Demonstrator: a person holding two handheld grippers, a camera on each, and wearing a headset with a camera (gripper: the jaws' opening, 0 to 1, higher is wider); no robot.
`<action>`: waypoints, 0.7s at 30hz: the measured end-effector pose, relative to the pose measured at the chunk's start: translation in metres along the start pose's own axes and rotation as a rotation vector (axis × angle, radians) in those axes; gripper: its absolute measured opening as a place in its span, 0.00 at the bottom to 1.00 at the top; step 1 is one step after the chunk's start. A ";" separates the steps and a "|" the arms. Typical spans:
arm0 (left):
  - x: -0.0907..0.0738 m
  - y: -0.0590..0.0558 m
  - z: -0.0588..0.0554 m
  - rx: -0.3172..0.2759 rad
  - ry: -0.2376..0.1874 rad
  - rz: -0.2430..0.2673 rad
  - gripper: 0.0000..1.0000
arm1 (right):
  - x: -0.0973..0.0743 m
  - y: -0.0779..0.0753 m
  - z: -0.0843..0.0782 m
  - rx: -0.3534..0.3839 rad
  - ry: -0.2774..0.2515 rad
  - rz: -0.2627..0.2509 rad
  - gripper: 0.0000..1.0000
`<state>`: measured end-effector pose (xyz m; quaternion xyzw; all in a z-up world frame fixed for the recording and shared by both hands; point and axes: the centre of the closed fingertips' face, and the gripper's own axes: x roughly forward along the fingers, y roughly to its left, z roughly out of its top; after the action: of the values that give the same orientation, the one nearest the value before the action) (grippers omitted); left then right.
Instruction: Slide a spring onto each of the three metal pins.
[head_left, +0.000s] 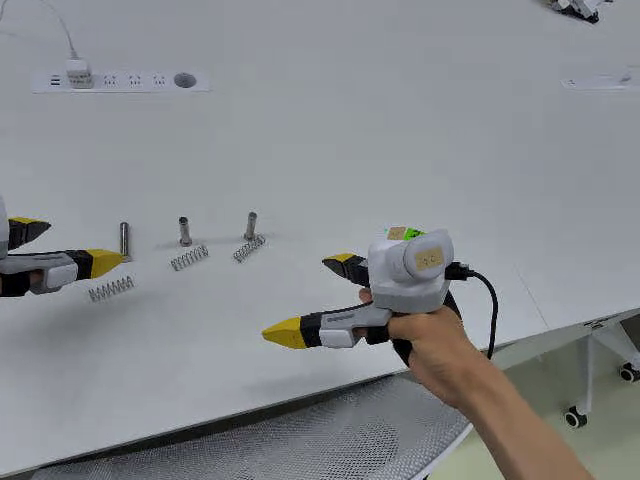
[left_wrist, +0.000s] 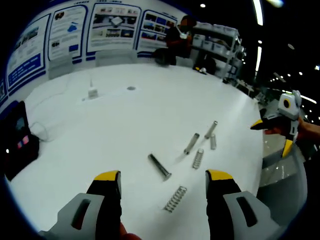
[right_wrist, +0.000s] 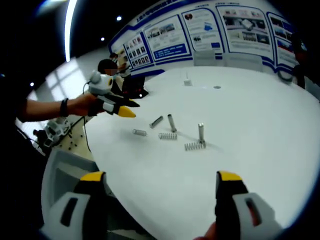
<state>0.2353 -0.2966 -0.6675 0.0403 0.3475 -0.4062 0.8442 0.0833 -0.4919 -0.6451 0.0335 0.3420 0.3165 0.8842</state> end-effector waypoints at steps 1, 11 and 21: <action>0.003 -0.001 0.001 0.003 0.001 -0.002 0.69 | -0.001 0.000 0.000 0.003 -0.003 -0.001 0.91; 0.025 0.003 0.005 -0.012 0.007 0.014 0.60 | -0.001 0.001 -0.001 0.011 -0.010 -0.003 0.88; 0.040 0.012 0.005 -0.047 0.005 0.046 0.44 | 0.006 0.001 -0.005 0.020 -0.003 -0.008 0.84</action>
<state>0.2632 -0.3167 -0.6910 0.0294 0.3581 -0.3784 0.8531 0.0830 -0.4885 -0.6516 0.0416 0.3441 0.3094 0.8855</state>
